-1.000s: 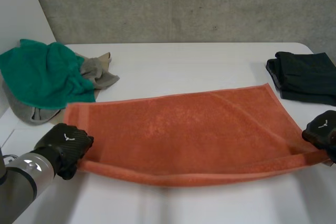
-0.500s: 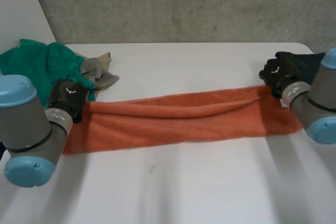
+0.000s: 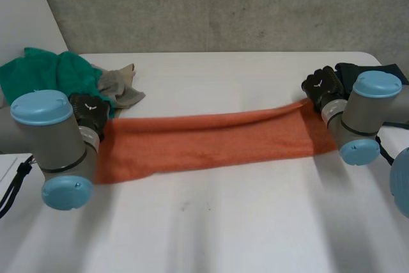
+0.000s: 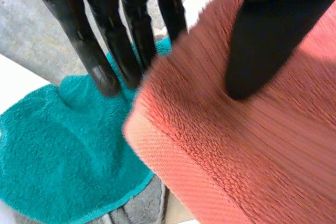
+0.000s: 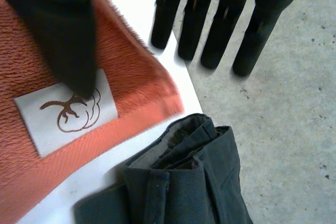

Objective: Fold the laundry.

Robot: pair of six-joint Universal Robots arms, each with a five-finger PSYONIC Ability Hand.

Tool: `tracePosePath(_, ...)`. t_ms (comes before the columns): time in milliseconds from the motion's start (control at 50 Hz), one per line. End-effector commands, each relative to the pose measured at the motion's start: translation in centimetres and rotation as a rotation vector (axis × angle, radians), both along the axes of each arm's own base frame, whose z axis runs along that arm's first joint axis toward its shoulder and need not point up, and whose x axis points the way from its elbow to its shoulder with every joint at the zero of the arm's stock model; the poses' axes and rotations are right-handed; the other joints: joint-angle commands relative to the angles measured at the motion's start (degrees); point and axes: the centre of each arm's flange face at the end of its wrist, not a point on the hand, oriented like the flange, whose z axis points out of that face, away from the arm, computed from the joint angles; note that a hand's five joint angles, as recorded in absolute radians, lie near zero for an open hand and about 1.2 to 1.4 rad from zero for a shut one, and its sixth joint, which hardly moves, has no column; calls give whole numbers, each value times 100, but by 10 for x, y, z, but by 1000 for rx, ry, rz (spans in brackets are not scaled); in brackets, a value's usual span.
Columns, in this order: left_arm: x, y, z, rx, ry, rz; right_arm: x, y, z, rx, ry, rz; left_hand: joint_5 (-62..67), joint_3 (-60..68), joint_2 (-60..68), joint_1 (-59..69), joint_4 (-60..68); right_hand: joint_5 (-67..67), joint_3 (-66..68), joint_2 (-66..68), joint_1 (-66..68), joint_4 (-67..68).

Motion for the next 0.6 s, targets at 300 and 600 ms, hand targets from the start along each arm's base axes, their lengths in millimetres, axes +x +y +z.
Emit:
tracePosePath(300,7,8,53,-123,38,-3,-13,25,107,-69,-305,-22,-3819,-3896,-3883,-3451,-3874,-2543,-2615,-2493,-2461,-2655)
tracePosePath(600,-12,4,19,-30,53,-233,-16,44,57,247,-279,94,-3511,-3589,-3576,-3144,-3567,-2543,-2615,-2493,-2461,-2655)
